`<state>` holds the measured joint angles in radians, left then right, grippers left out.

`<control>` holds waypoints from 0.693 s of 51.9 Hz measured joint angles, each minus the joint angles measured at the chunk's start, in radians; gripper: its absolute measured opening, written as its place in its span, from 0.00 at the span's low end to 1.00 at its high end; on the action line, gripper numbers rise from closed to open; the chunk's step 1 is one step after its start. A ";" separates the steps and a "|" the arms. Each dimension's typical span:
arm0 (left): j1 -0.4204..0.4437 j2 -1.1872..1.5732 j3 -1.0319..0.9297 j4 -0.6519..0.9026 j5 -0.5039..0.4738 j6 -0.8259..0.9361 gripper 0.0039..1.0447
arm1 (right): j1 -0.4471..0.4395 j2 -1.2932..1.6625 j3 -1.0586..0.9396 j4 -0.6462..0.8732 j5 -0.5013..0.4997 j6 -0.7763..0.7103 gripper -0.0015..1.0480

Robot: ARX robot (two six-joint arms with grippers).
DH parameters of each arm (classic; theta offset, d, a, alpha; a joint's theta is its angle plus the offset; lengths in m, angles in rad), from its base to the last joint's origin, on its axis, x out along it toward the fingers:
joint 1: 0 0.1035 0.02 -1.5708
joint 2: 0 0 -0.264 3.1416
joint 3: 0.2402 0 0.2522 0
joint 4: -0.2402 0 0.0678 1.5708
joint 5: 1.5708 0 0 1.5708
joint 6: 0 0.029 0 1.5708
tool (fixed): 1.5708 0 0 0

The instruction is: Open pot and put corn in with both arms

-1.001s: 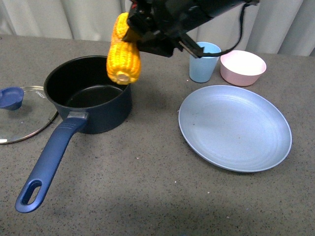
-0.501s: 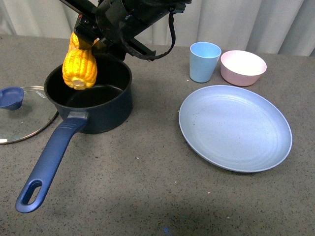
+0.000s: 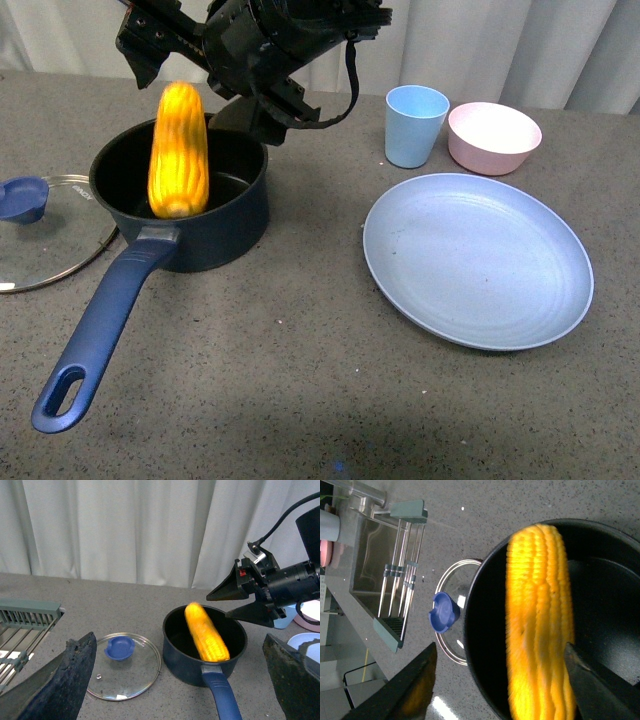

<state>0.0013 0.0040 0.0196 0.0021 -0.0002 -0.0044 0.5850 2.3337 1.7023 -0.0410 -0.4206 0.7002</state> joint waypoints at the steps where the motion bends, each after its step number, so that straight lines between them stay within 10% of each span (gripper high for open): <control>1: 0.000 0.000 0.000 0.000 0.000 0.000 0.94 | -0.001 -0.003 -0.007 0.002 0.000 -0.001 0.77; 7: 0.000 0.000 0.000 0.000 0.000 0.000 0.94 | -0.009 -0.034 -0.061 0.029 0.013 -0.005 0.93; 36: 0.000 0.000 0.000 0.000 0.000 0.000 0.94 | -0.208 -0.716 -0.921 0.487 0.563 -0.447 0.91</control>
<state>0.0013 0.0040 0.0196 0.0021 -0.0002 -0.0044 0.3767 1.6180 0.7815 0.4458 0.1421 0.2535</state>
